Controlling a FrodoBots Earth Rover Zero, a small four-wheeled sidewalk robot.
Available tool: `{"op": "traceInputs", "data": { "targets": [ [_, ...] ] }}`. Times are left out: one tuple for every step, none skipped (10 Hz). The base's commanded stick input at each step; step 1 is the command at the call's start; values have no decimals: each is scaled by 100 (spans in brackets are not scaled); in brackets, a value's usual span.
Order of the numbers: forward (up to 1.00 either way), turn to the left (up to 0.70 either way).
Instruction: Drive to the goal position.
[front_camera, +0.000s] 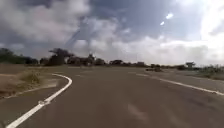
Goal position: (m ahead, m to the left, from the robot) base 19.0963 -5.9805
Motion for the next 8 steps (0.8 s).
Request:
{"op": "traceInputs", "data": {
  "targets": [
    [100, 0],
    [100, 0],
    [100, 0],
    [100, 0],
    [100, 0],
    [100, 0],
    [100, 0],
    [100, 0]
  ]
}}
